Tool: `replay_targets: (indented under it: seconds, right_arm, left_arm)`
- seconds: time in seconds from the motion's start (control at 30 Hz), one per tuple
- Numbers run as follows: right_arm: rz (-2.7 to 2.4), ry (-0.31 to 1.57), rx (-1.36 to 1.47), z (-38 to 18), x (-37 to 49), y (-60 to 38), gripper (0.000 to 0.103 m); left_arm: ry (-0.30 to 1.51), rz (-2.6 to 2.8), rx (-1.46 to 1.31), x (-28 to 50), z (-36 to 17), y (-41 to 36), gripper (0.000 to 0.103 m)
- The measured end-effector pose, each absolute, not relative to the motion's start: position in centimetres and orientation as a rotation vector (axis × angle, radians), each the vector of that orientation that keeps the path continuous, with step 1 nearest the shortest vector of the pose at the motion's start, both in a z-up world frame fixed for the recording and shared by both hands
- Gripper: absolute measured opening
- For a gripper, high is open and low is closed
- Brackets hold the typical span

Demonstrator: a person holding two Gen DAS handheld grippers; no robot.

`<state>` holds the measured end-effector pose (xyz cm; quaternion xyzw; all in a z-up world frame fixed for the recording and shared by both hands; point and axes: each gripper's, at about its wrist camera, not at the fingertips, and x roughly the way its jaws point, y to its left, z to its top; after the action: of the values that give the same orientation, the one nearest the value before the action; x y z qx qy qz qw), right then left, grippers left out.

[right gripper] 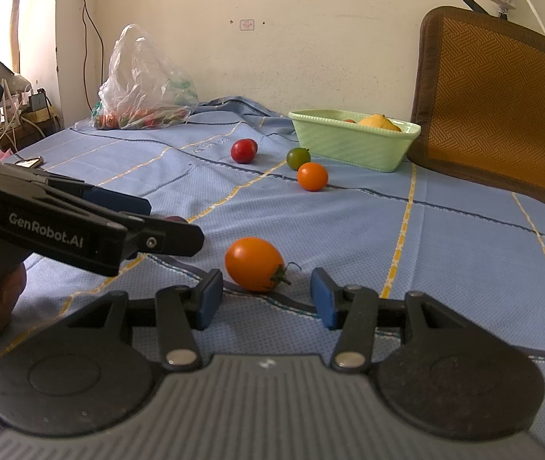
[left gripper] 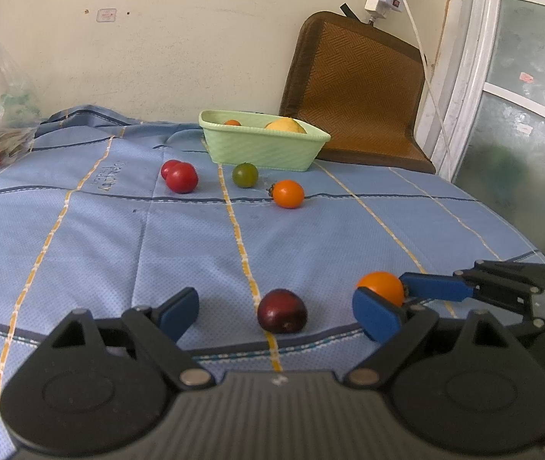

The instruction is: Organize fruits

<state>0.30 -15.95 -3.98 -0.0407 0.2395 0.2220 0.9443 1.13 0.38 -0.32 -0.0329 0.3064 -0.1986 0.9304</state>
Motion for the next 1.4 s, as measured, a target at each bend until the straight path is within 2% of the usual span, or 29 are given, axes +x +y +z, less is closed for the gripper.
replay_targets:
  seconds: [1.4]
  right_arm:
    - [0.451, 0.487, -0.077, -3.97, 0.28, -15.97, 0.054]
  left_arm:
    - [0.620, -0.425, -0.073, 0.97, -0.31, 0.34, 0.085]
